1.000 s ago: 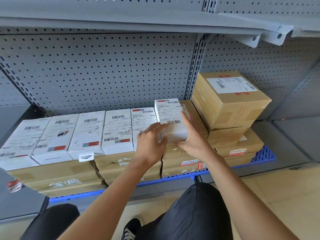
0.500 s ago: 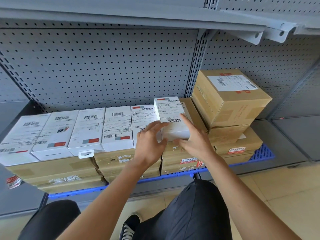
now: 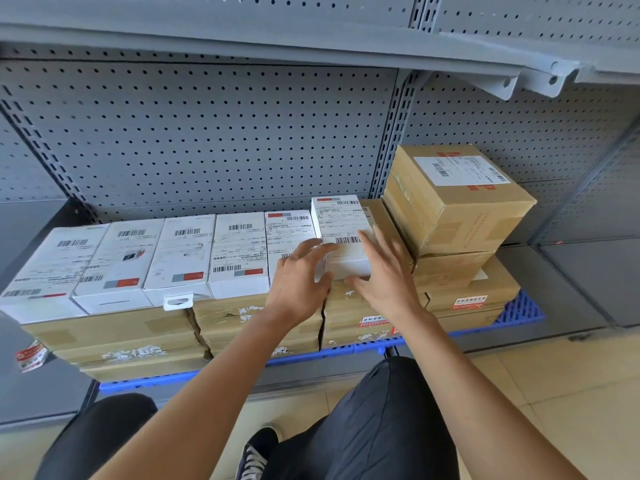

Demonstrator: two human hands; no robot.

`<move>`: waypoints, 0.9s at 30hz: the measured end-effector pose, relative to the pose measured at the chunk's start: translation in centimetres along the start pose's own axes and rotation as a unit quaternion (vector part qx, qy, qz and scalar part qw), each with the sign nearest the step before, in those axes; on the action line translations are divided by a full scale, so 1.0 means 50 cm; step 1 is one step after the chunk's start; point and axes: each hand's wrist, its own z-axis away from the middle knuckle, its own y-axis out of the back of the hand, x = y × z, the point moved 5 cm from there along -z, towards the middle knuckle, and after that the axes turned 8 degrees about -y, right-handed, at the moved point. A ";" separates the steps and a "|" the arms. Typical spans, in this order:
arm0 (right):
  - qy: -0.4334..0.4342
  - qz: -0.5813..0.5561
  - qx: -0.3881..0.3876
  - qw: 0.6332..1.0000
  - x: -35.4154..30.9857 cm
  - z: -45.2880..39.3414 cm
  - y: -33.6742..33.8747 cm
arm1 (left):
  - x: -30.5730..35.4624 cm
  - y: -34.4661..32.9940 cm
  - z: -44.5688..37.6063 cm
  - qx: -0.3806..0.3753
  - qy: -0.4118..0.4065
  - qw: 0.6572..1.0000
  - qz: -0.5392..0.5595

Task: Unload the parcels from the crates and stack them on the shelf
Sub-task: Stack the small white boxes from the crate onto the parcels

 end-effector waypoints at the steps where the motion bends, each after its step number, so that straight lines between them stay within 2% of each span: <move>1: 0.008 0.022 0.011 1.000 -0.006 0.004 0.001 | 0.003 0.002 0.000 -0.006 -0.005 1.000 -0.015; 5: 0.036 0.069 0.021 0.997 -0.037 0.027 0.009 | 0.012 0.026 0.018 -0.007 -0.003 0.995 -0.098; 13: 0.096 0.049 0.048 0.993 -0.138 0.078 0.042 | -0.013 0.118 0.098 -0.018 0.045 0.978 -0.203; 19: 0.138 0.024 0.002 0.990 -0.286 0.139 0.031 | -0.066 0.222 0.212 -0.002 0.098 0.969 -0.225; 27: 0.233 -0.027 -0.095 0.967 -0.549 0.236 -0.056 | -0.178 0.387 0.435 0.048 0.220 0.944 -0.241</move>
